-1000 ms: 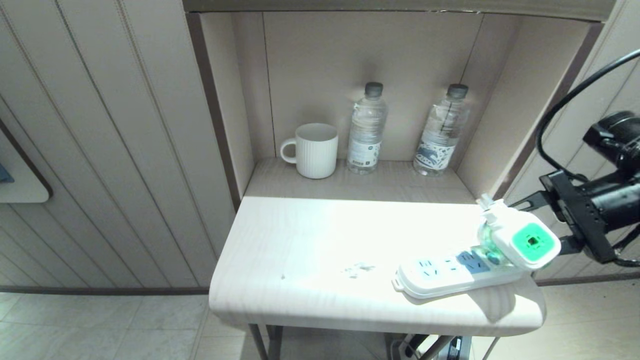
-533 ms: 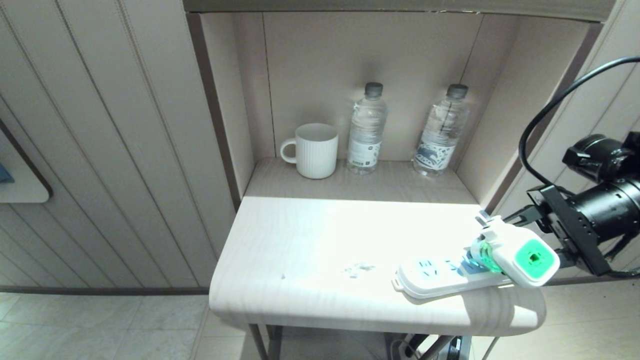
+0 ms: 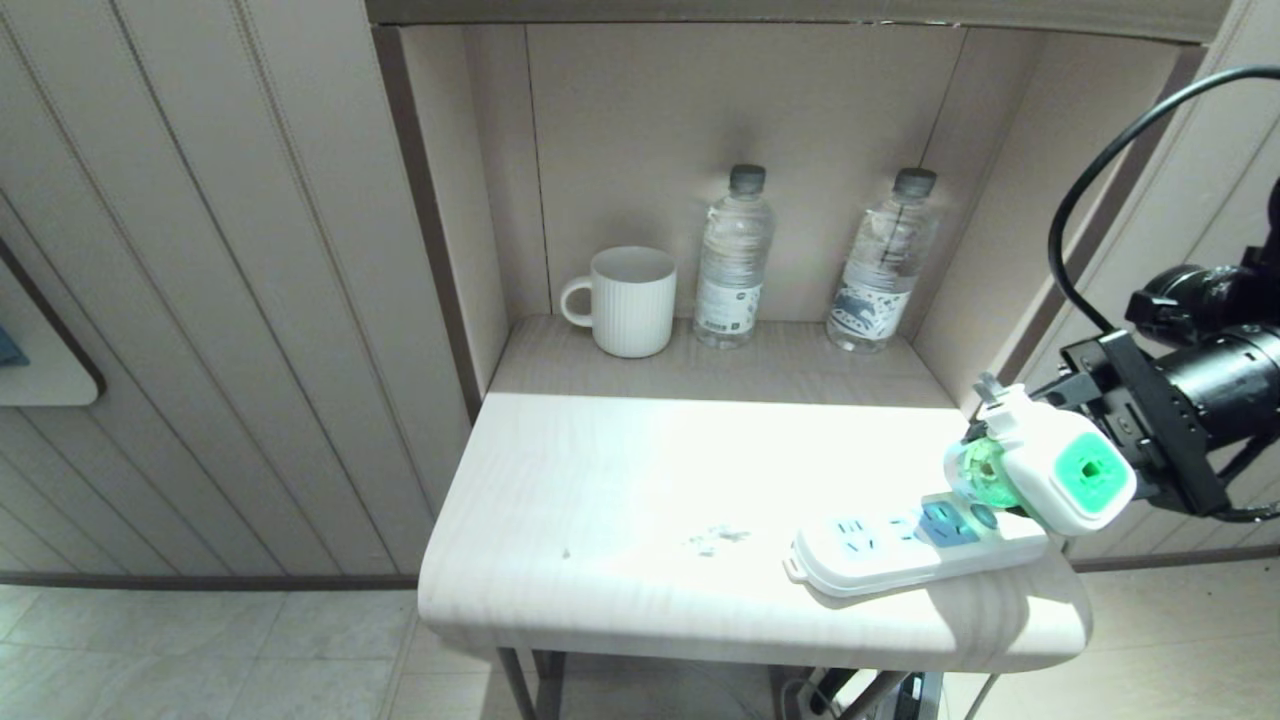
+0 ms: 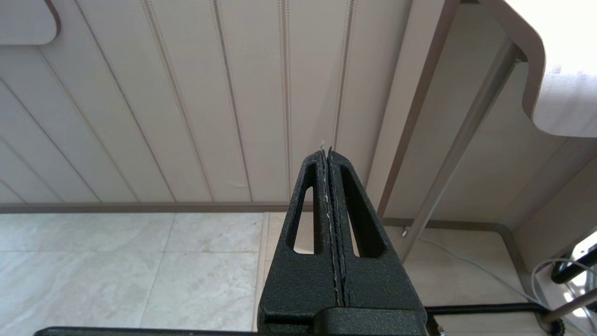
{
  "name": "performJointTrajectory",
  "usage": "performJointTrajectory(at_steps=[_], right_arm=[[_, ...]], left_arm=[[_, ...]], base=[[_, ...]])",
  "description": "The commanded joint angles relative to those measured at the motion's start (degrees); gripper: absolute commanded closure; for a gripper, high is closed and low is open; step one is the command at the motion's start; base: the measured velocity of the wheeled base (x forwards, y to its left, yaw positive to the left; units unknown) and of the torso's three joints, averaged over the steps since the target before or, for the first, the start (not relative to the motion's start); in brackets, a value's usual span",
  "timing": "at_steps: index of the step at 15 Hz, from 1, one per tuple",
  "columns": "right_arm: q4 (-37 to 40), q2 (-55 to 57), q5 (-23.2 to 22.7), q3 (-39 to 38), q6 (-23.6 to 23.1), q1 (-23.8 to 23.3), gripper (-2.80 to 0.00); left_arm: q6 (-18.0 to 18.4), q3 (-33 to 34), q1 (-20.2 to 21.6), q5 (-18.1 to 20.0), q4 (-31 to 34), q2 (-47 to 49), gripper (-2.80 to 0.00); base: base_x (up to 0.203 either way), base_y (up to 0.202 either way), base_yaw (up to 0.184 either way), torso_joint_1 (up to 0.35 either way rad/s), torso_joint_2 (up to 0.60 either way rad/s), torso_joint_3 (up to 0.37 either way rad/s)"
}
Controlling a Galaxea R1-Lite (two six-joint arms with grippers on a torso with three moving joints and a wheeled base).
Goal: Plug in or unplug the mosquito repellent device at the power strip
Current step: Pick up the mosquito repellent liquid
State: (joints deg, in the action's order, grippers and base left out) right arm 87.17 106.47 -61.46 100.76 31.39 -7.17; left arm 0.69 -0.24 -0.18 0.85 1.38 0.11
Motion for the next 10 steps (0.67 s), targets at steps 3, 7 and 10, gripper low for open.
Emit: performJointTrajectory(at_steps=[3, 7, 10], right_arm=[[2.8, 3.7, -0.3, 1.8, 0.4, -0.2, 0.00], [2.8, 4.8, -0.6, 2.1, 0.0, -0.1, 0.00], [2.8, 5.3, -3.7, 2.2, -1.0, 0.0, 0.00]], left_arm=[[0.0, 0.1, 0.0, 0.0, 0.0, 0.0, 0.00], [0.0, 0.0, 0.0, 0.0, 0.0, 0.0, 0.00], [0.0, 0.0, -0.1, 0.0, 0.0, 0.0, 0.00]], base=[[0.000, 0.000, 0.000, 0.000, 0.00, 0.000], [0.000, 0.000, 0.000, 0.000, 0.00, 0.000], [0.000, 0.000, 0.000, 0.000, 0.00, 0.000]])
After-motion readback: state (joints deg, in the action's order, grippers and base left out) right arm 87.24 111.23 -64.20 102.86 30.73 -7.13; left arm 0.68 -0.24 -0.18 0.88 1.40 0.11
